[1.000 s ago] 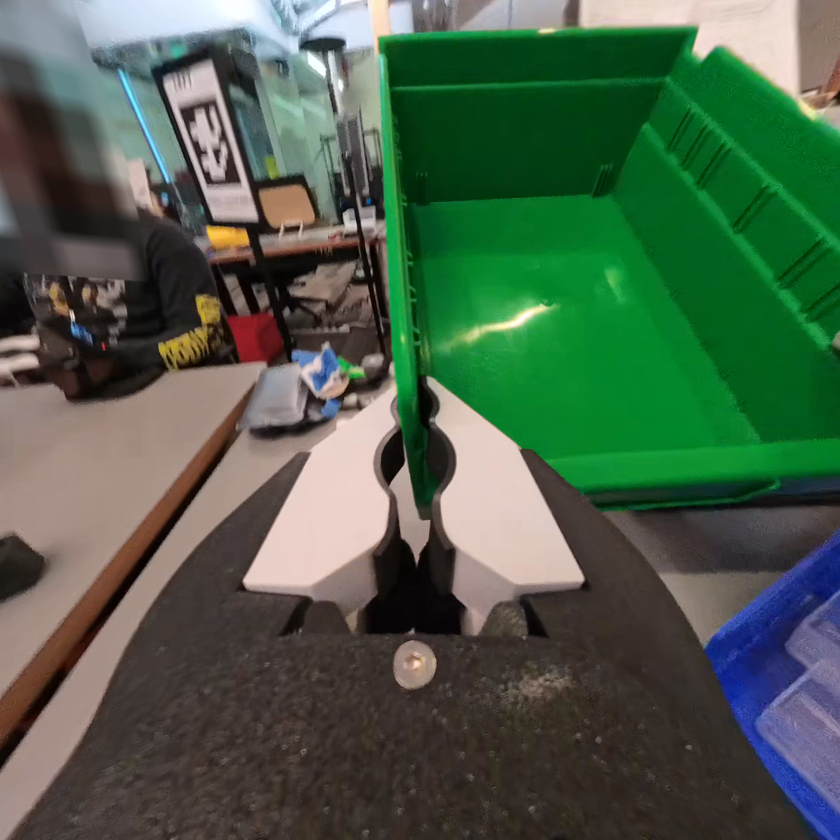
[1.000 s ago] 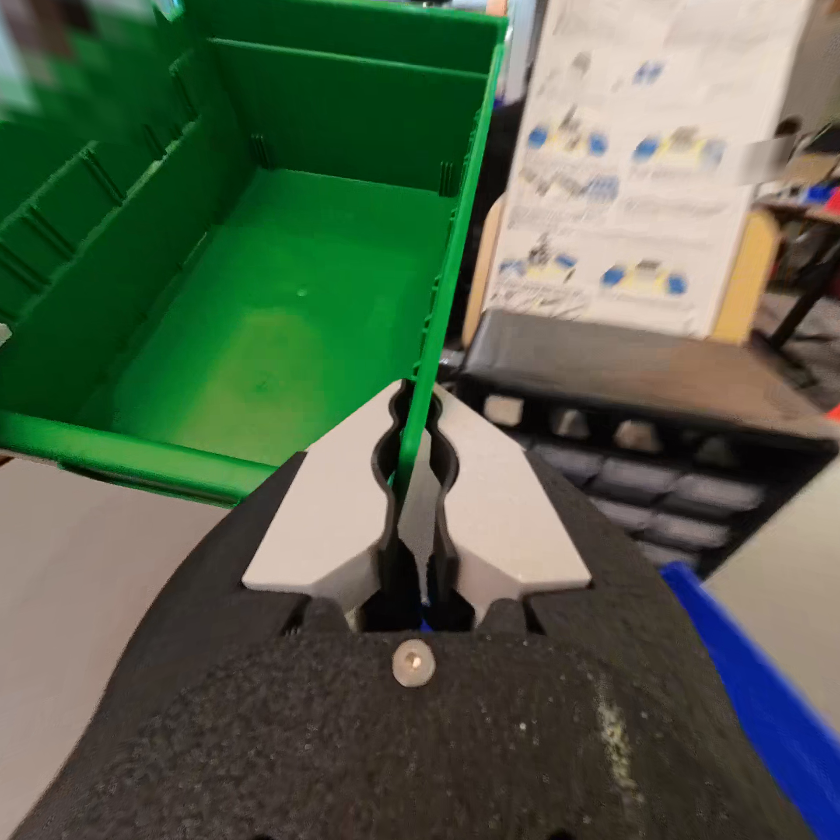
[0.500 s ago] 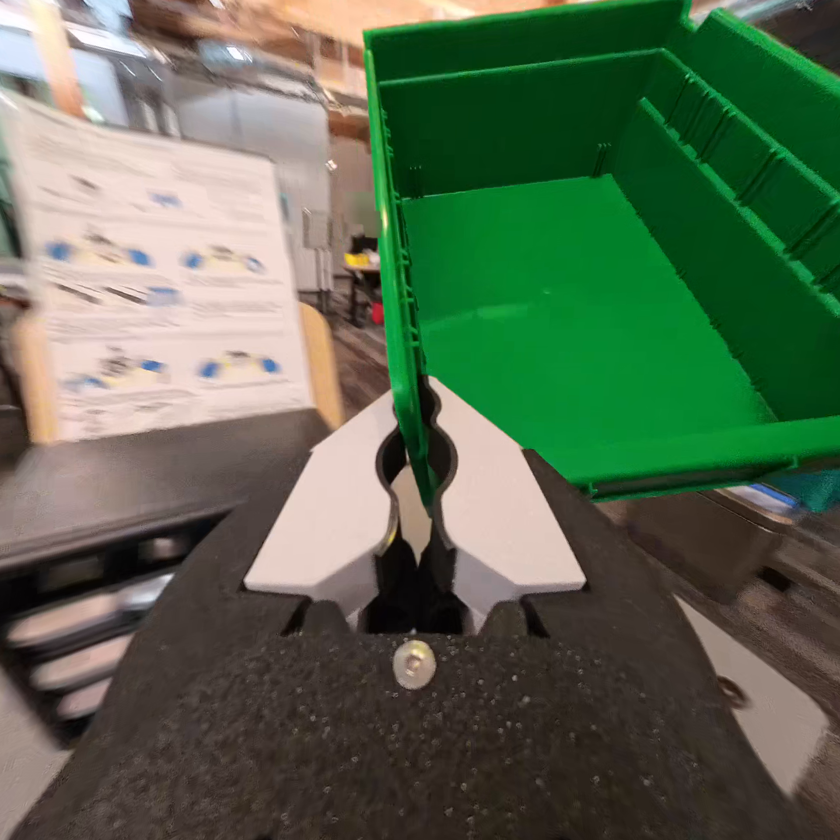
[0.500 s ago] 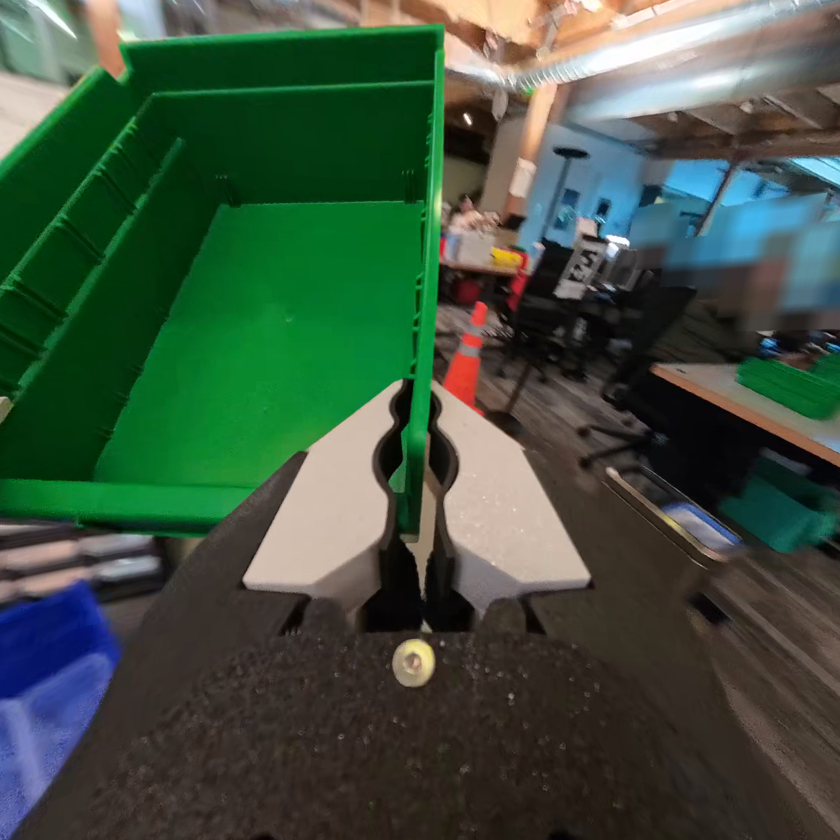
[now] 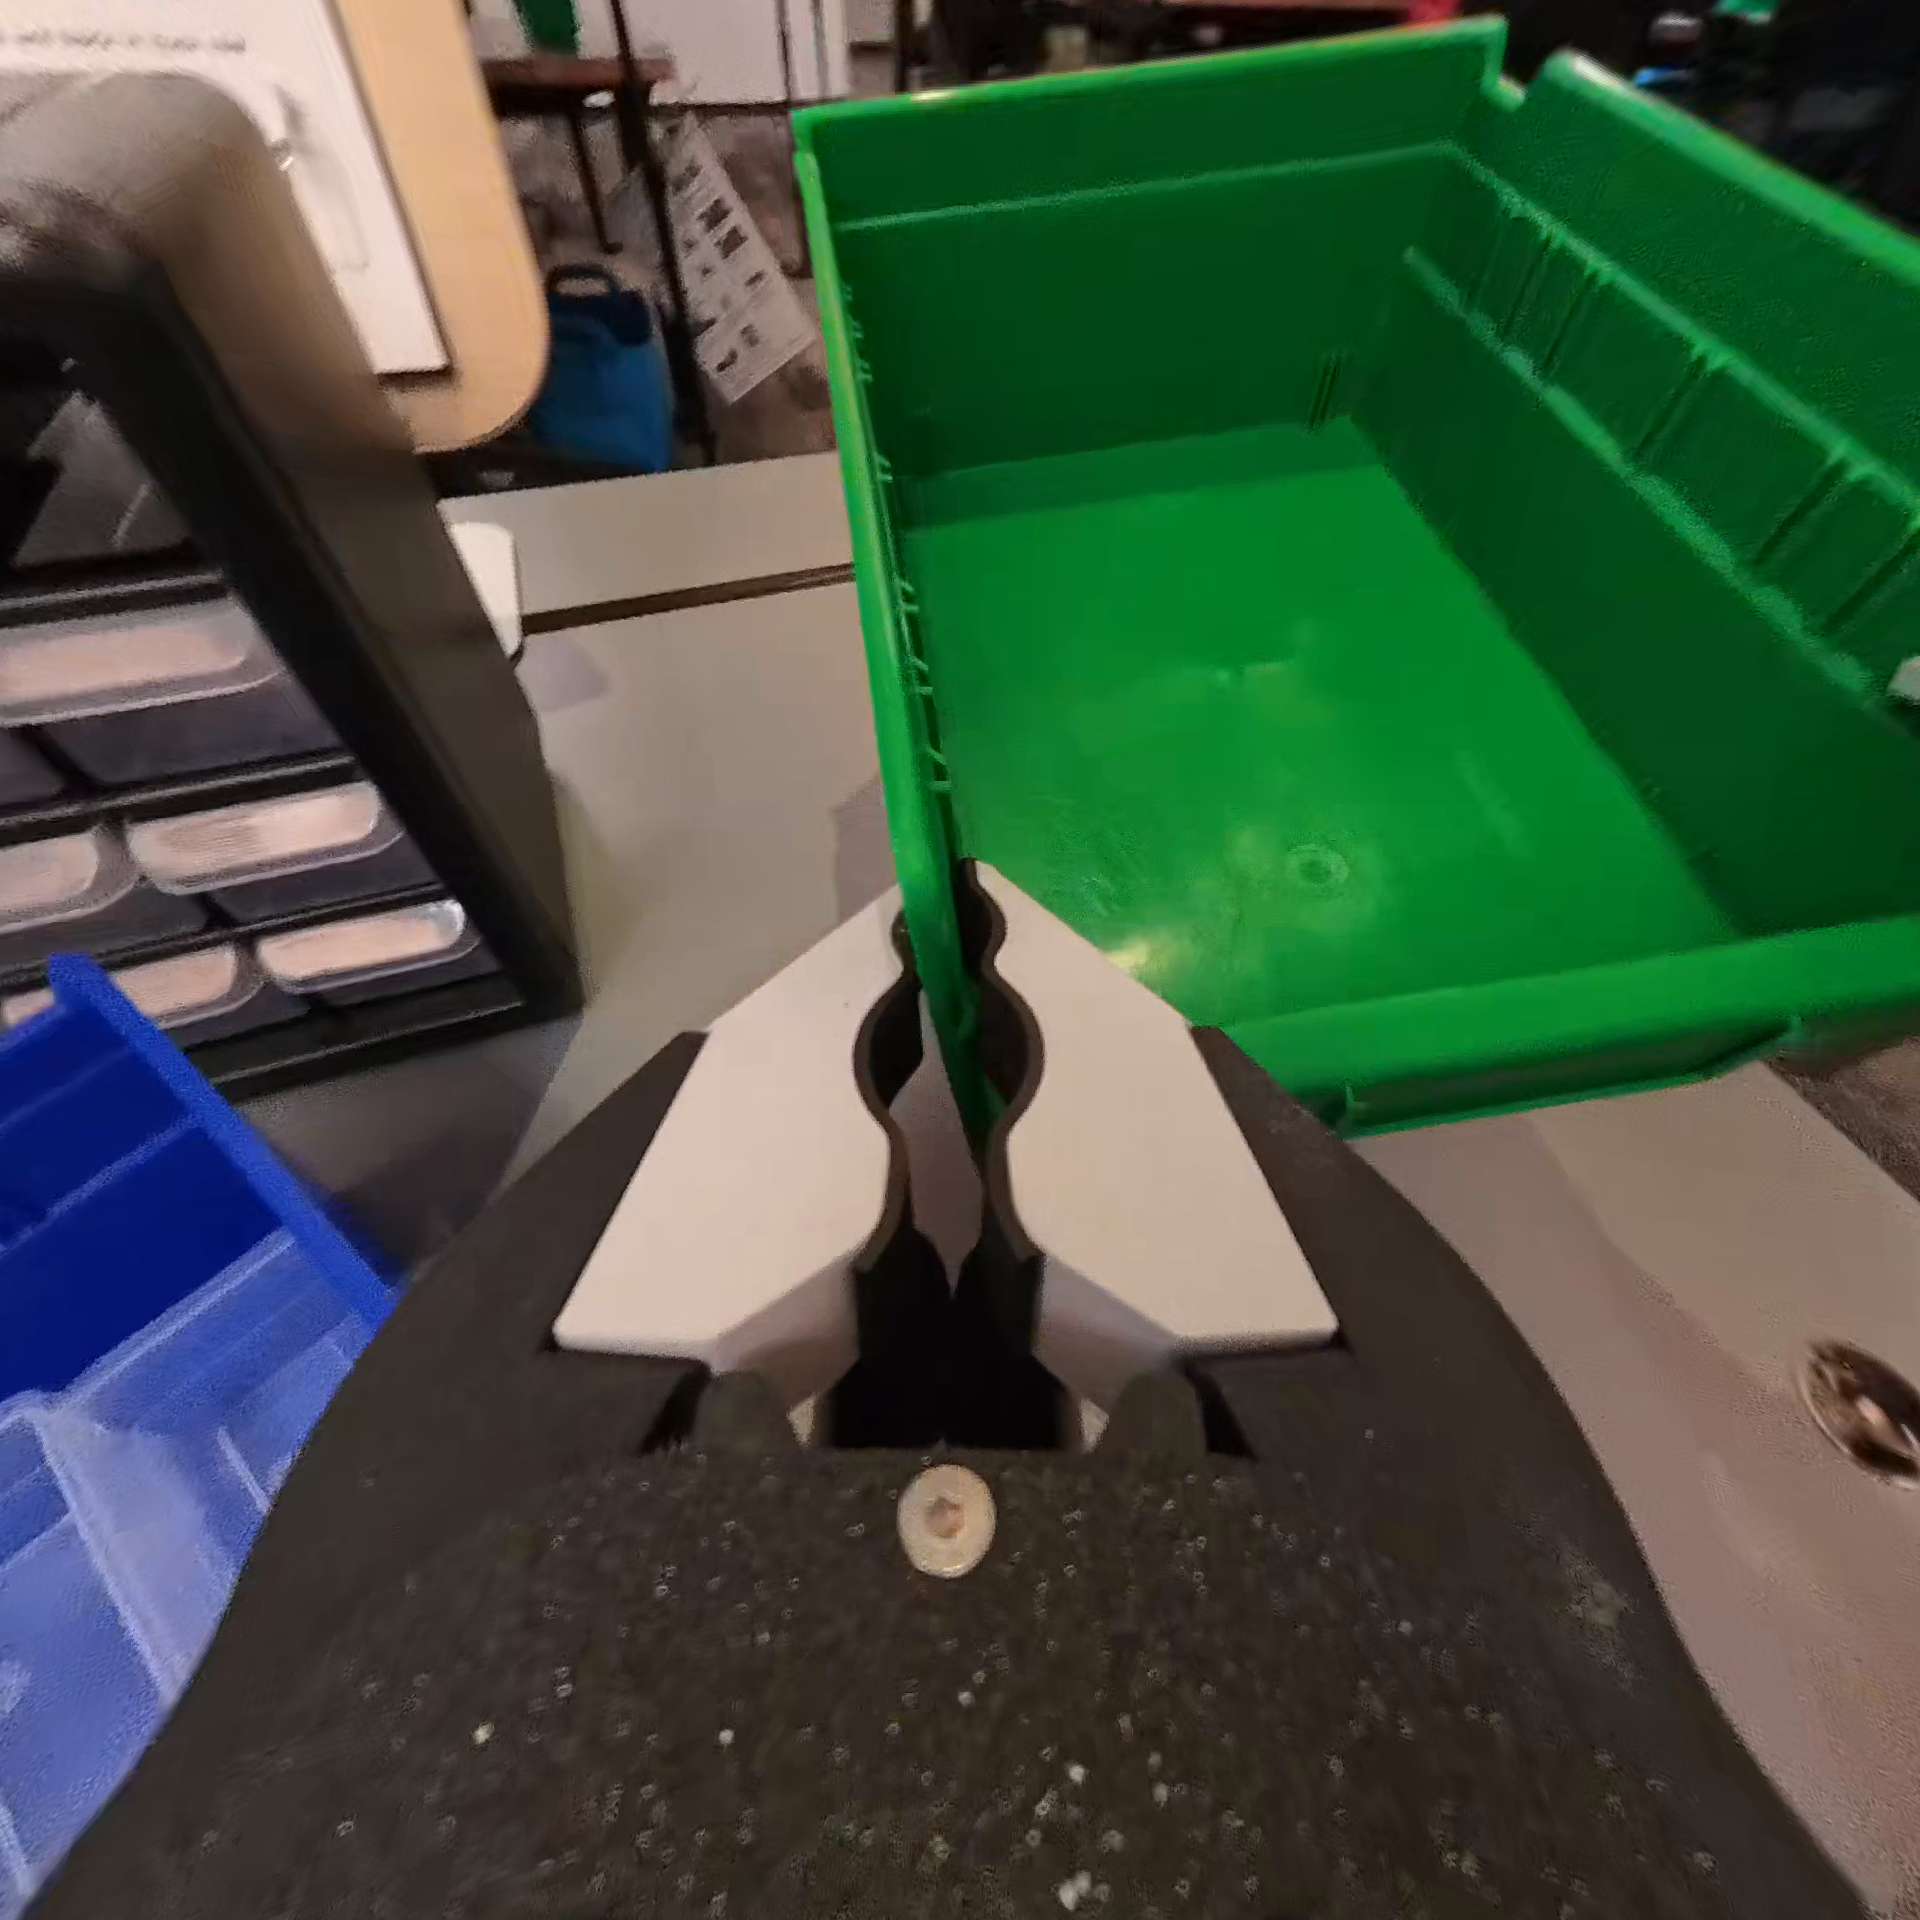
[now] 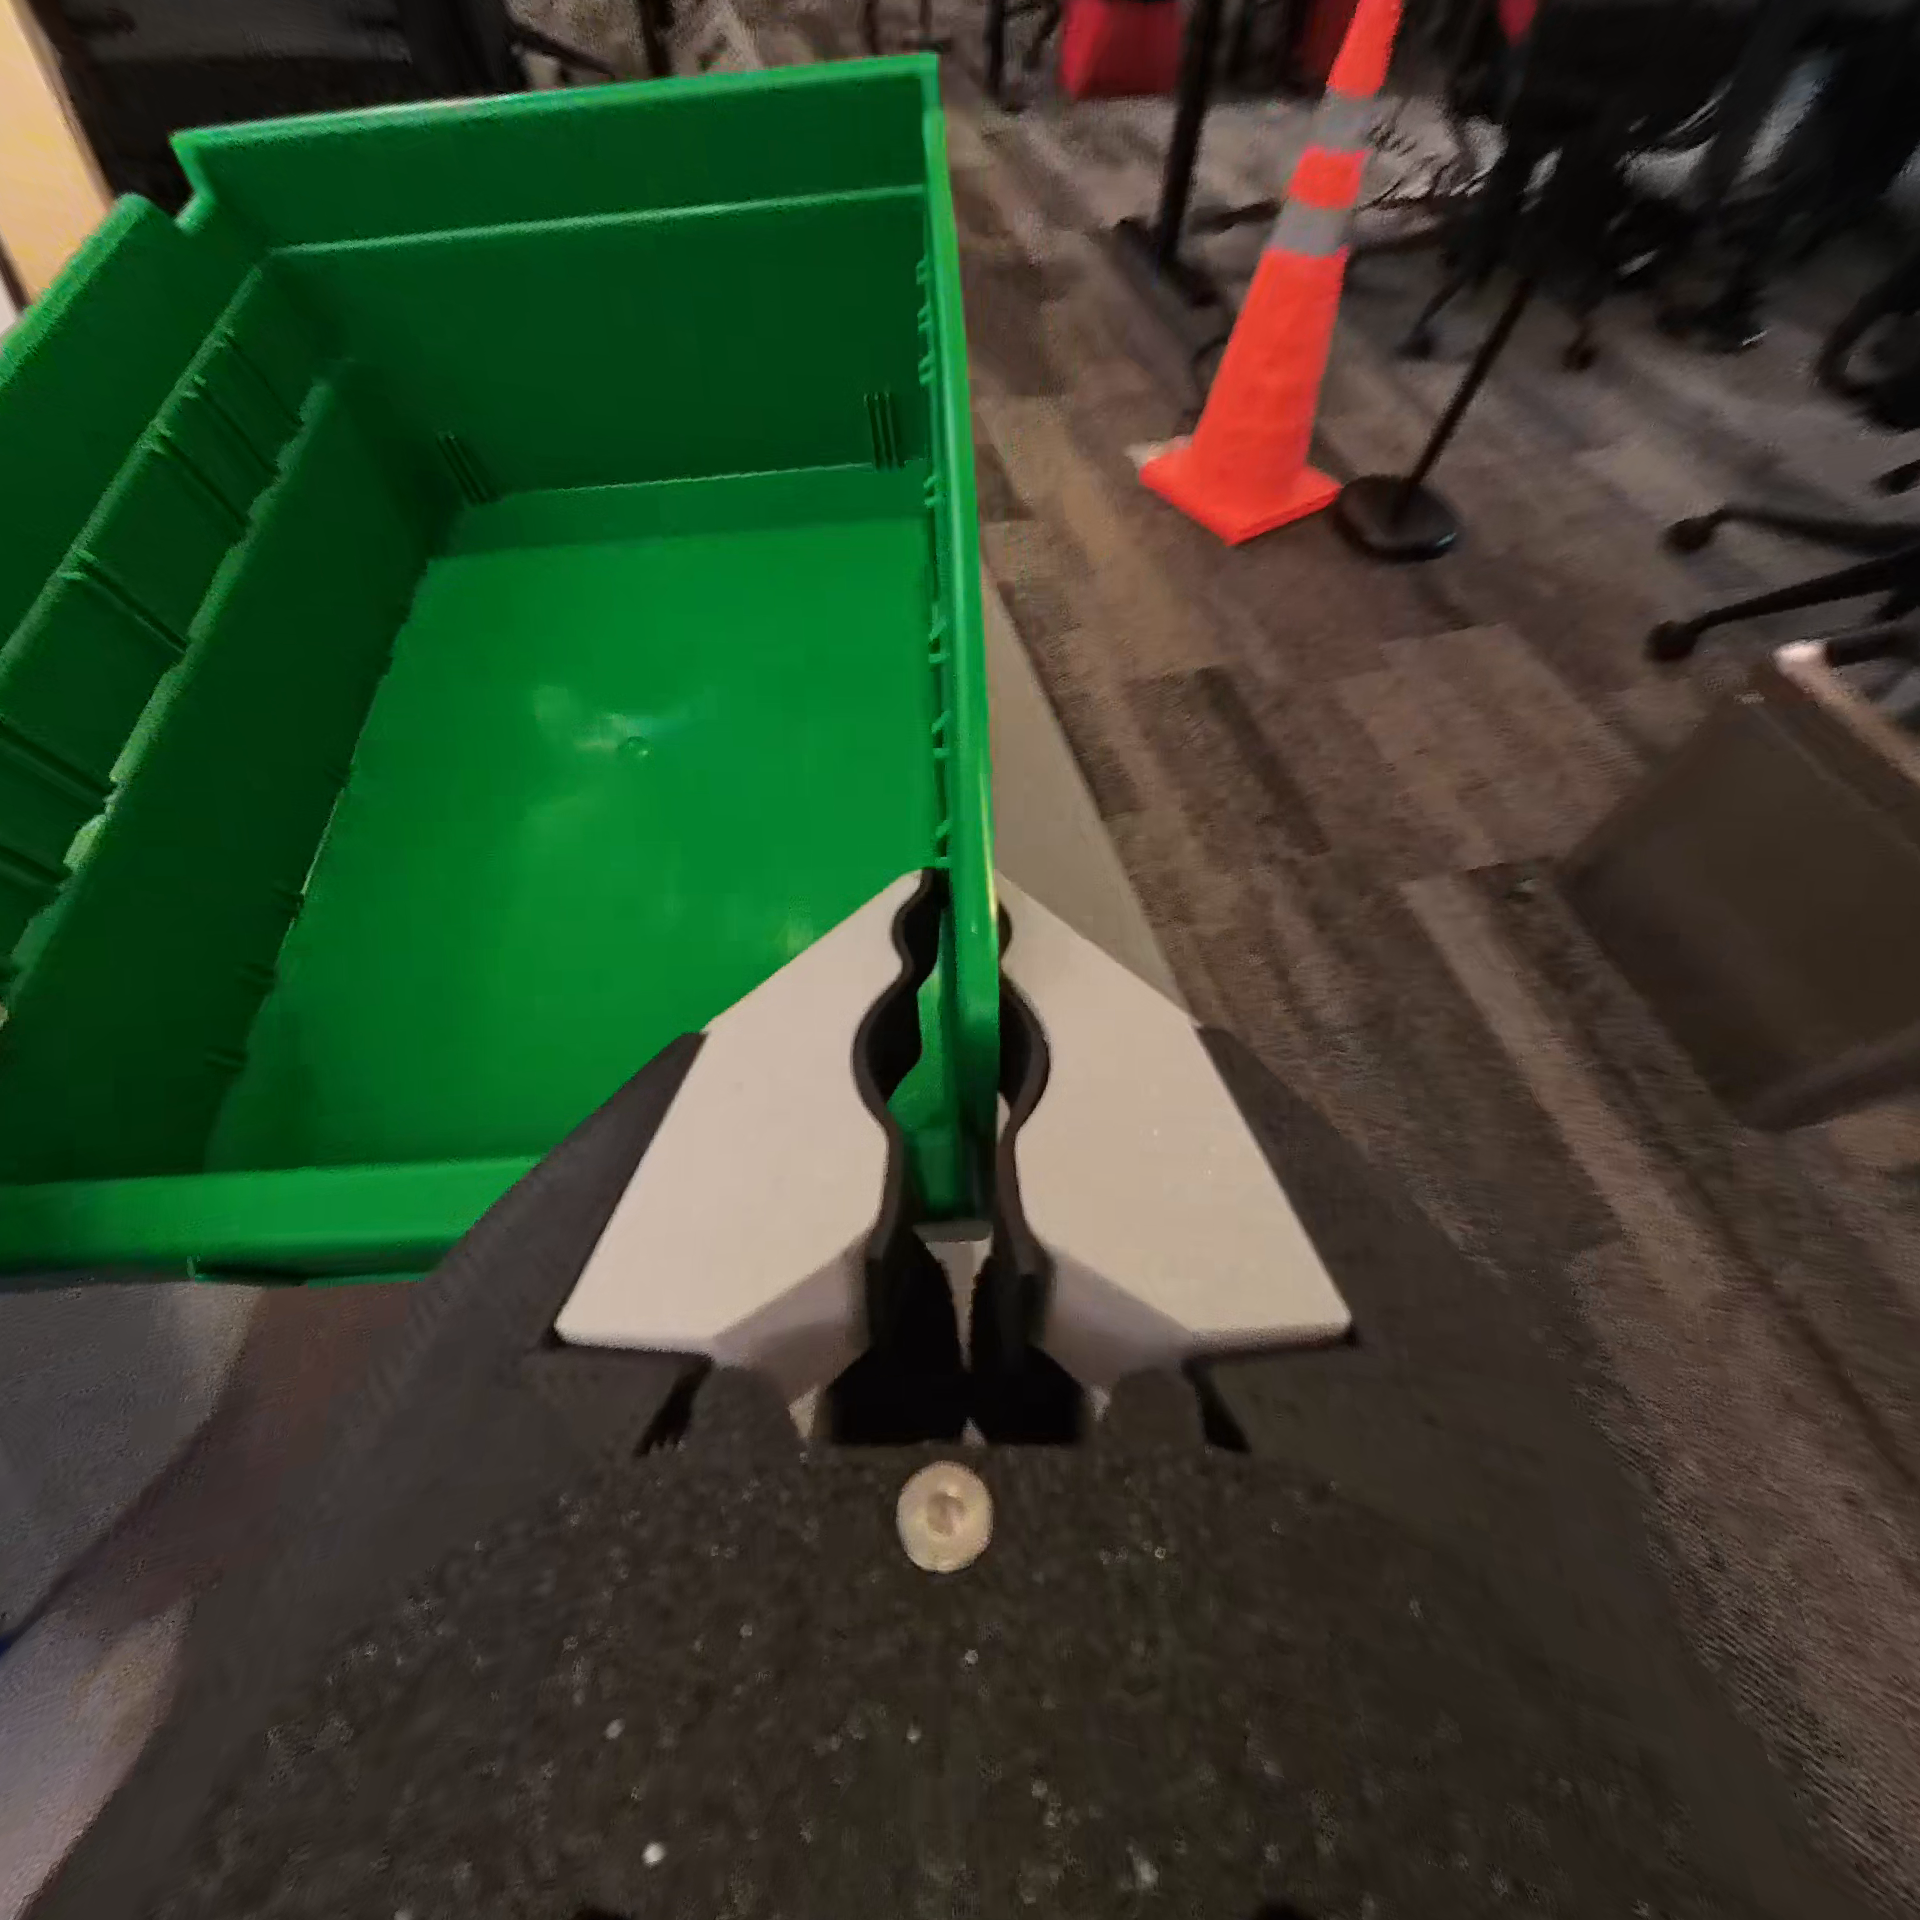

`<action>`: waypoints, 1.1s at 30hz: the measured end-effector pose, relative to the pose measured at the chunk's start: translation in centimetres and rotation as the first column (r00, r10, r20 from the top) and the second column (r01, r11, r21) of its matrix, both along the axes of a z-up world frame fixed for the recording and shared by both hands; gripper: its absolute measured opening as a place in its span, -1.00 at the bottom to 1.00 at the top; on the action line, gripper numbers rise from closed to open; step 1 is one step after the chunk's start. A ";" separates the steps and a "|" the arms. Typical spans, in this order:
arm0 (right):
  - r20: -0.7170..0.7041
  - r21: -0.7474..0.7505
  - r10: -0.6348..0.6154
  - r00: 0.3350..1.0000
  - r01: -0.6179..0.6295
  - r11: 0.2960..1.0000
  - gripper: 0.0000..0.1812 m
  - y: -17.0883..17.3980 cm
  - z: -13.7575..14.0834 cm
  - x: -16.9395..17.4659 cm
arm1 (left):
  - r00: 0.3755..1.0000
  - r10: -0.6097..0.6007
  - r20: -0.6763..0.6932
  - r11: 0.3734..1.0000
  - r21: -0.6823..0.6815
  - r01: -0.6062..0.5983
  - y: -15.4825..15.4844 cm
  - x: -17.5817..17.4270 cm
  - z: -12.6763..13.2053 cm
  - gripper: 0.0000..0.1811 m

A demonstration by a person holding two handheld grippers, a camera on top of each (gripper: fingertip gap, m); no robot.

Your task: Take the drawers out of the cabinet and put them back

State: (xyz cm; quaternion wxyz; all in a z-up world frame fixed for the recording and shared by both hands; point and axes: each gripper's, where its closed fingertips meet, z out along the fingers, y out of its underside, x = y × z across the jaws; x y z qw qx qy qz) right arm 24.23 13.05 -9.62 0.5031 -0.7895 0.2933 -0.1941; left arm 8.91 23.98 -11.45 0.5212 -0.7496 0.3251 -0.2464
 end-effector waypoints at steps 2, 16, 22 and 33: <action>-0.059 0.001 0.049 0.997 -0.049 0.999 -0.96 2.4 -1.7 0.2 | 0.997 0.079 -0.008 0.996 -0.052 -0.079 1.6 -0.6 -0.5 -0.98; -0.252 -0.073 0.105 0.962 -0.127 0.989 -0.95 5.3 -7.8 1.4 | 0.959 0.159 -0.234 0.979 0.162 -0.122 3.0 -0.9 -3.5 -0.98; -0.213 -0.086 0.129 0.968 -0.150 0.985 -0.95 5.1 -8.6 1.4 | 0.965 0.203 -0.167 0.975 0.125 -0.183 2.6 -0.6 -5.1 -0.99; -0.116 -0.145 0.134 0.984 -0.150 0.978 -0.93 6.2 -9.8 -0.2 | 0.969 0.158 -0.190 0.986 0.088 -0.143 2.8 -2.3 -8.2 -0.77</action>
